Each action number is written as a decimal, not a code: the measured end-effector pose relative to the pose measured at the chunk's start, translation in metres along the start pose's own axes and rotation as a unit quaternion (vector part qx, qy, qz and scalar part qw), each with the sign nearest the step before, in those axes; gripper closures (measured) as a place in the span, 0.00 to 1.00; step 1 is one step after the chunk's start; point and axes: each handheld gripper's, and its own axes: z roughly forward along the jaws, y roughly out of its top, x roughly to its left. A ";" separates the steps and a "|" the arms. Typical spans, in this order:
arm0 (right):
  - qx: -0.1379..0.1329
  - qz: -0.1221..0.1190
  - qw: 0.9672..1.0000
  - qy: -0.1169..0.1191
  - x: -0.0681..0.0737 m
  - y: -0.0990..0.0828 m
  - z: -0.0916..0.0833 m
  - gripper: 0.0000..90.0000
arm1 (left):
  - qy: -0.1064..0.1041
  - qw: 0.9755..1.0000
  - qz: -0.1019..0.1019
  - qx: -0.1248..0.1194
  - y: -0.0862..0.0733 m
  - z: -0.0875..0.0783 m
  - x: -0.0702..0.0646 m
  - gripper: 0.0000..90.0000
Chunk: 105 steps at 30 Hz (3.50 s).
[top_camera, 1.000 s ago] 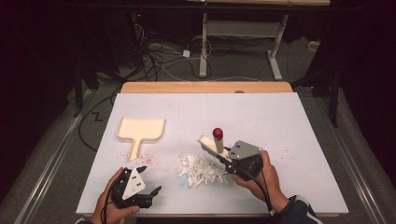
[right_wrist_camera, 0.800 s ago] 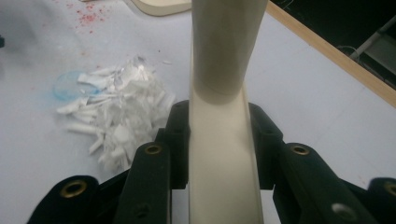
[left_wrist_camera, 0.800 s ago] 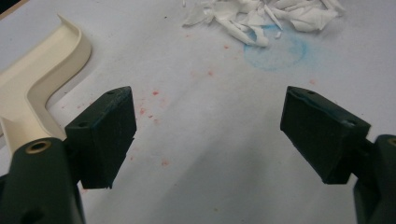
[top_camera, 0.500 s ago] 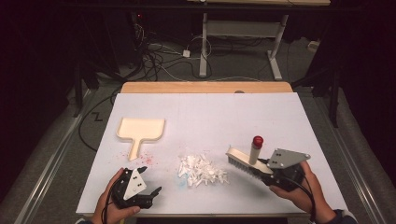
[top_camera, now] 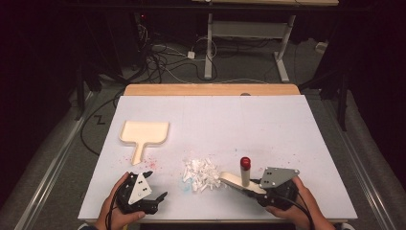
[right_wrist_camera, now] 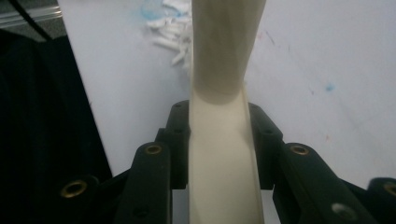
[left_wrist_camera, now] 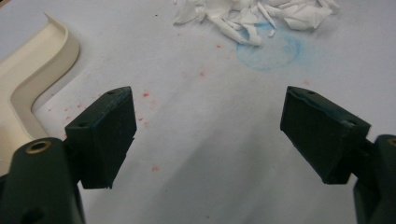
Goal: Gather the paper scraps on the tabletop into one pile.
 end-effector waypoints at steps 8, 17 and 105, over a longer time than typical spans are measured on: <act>-0.029 -0.009 1.000 -0.001 0.001 0.024 0.026 0.76 | 0.001 1.000 0.001 0.000 0.000 -0.001 0.000 0.19; -0.087 -0.007 0.996 -0.001 0.000 0.030 0.008 0.76 | 0.011 1.000 -0.006 0.001 -0.002 -0.004 0.003 0.19; -0.105 0.007 0.994 -0.038 -0.019 0.025 0.001 0.76 | 0.010 1.000 0.002 0.003 -0.002 -0.003 0.002 0.19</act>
